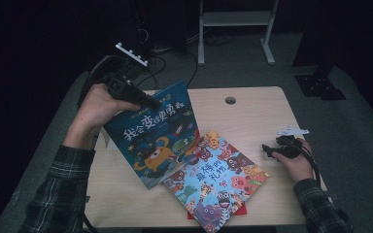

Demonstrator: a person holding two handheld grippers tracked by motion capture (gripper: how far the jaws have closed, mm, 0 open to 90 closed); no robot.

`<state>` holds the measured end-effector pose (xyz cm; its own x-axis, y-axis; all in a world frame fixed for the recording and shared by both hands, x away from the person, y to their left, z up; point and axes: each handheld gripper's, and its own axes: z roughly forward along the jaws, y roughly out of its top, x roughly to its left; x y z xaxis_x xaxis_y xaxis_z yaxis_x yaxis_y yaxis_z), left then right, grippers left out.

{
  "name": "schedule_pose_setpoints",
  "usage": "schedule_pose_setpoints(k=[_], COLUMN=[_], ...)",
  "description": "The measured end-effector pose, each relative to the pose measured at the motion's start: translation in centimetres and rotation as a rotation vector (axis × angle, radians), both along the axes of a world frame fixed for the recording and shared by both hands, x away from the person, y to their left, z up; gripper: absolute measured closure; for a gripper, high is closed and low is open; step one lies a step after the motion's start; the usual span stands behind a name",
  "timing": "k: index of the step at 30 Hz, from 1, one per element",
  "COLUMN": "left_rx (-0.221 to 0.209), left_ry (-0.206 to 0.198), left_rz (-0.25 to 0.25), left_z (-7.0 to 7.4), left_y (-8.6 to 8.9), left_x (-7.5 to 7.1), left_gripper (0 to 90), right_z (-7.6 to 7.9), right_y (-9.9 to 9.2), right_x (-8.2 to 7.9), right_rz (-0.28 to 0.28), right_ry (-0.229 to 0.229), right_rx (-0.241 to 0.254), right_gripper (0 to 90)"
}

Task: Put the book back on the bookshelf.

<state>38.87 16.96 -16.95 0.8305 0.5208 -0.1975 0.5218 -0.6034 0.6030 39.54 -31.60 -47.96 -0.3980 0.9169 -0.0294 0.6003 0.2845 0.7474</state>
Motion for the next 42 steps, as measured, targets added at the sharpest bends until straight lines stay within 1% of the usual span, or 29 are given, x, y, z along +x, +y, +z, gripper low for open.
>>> schedule_pose_setpoints(k=[2,3,5,8,14,17,24,25,26,29,33,36,39,42], left_rx=[-0.004,-0.005,-0.004,-0.004,-0.013,-0.009,-0.018,-0.018,-0.021,-0.022,-0.022,-0.021,-0.023,-0.015], left_ry=[-0.005,-0.006,-0.008,-0.016,-0.012,-0.007,-0.009,-0.009,-0.009,-0.01,-0.009,-0.005,-0.009,-0.007], left_rz=[0.007,0.013,0.029,0.054,0.096,0.113,0.157,0.157,0.171,0.191,0.212,0.238,0.262,0.282], left_z=[0.1,0.2,0.2,0.3,0.1,0.0,0.0,0.0,0.0,-0.1,-0.4,-0.6,-0.8,-1.0], left_y=[0.5,0.8,1.4,2.2,4.2,5.3,7.5,7.5,8.2,9.1,10.3,11.3,12.1,12.9], left_x=[-0.2,-0.2,-0.2,-0.3,-0.7,-0.8,-1.4,-1.4,-1.6,-1.8,-2.1,-2.4,-2.5,-2.6], left_gripper=[82.3,82.3,82.4,82.4,82.4,82.3,82.4,82.4,82.4,82.4,82.4,82.4,82.3,82.4], right_z=[-0.4,-0.5,-0.6,-0.7,-0.7,-0.7,-0.7,-0.7,-0.7,-0.7,-0.7,-0.7,-0.7,-0.7], right_y=[0.0,0.0,0.0,-0.1,-0.1,-0.1,-0.1,-0.1,-0.1,-0.1,-0.1,-0.1,-0.1,-0.1], right_x=[0.2,0.2,0.3,0.4,0.4,0.4,0.4,0.4,0.4,0.4,0.4,0.4,0.4,0.4], right_rz=[0.002,-0.004,-0.005,-0.013,-0.013,-0.013,-0.013,-0.013,-0.013,-0.013,-0.013,-0.013,-0.013,-0.013], right_ry=[0.007,0.007,0.008,0.028,0.029,0.029,0.029,0.029,0.029,0.029,0.029,0.029,0.029,0.029], right_rx=[-0.001,0.016,0.024,0.036,0.035,0.036,0.036,0.036,0.036,0.036,0.036,0.036,0.037,0.037], right_gripper=[26.6,26.3,22.0,16.8,16.7,16.7,16.7,16.7,16.7,16.7,16.7,16.7,16.7,16.7])
